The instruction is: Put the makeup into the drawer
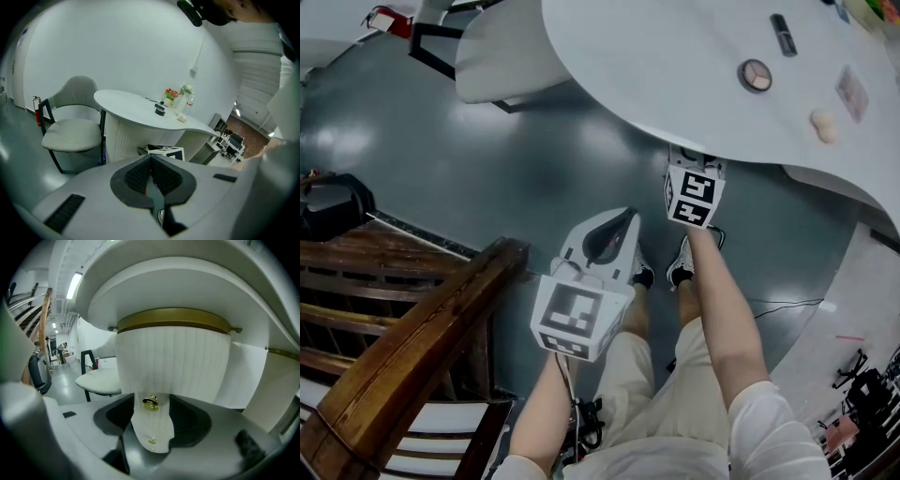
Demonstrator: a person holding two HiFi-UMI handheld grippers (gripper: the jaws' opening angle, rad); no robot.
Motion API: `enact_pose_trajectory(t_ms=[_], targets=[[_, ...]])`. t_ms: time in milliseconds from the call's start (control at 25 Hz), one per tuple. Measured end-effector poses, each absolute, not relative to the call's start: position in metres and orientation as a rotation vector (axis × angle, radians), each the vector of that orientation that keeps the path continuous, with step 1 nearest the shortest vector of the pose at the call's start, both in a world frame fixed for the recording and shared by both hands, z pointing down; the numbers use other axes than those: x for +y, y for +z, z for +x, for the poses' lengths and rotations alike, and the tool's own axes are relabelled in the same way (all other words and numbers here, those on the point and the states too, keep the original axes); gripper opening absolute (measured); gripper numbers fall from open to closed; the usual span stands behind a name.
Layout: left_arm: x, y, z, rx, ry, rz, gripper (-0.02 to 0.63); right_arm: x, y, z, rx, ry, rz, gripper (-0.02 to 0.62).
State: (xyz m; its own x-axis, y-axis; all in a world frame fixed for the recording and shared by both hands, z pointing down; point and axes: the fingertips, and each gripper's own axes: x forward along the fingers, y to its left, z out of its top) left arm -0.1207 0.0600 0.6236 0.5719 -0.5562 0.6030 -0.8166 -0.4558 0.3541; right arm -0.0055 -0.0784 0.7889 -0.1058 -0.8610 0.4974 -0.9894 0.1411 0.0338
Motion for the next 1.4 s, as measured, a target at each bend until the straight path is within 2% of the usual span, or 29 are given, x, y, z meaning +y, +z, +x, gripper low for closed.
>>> enact_pose_trajectory(t_ms=[160,240,320,360,880,1400], targets=[[0.062,0.626,-0.123,-1.086,0.553,2.168,0.009,-0.079,0.792,-0.005,-2.002,0.394,1.768,0.226],[0.063,0.626,-0.122,-1.083,0.553,2.171,0.009,-0.079,0.793,-0.005,-1.995,0.400,1.768,0.150],[0.062,0.627,-0.120,-1.077,0.551,2.175,0.009,-0.080,0.793,-0.005,-1.987,0.414,1.775,0.140],[0.062,0.628,-0.120,-1.073,0.549,2.172,0.009,-0.080,0.793,-0.006,-1.986,0.417,1.772,0.104],[0.057,0.629,-0.128,-1.089,0.528,2.155,0.009,-0.073,0.792,-0.010,-2.014,0.425,1.745,0.100],[0.057,0.628,-0.124,-1.082,0.522,2.152,0.009,0.011,0.790,-0.031,-2.036,0.509,1.683,0.099]])
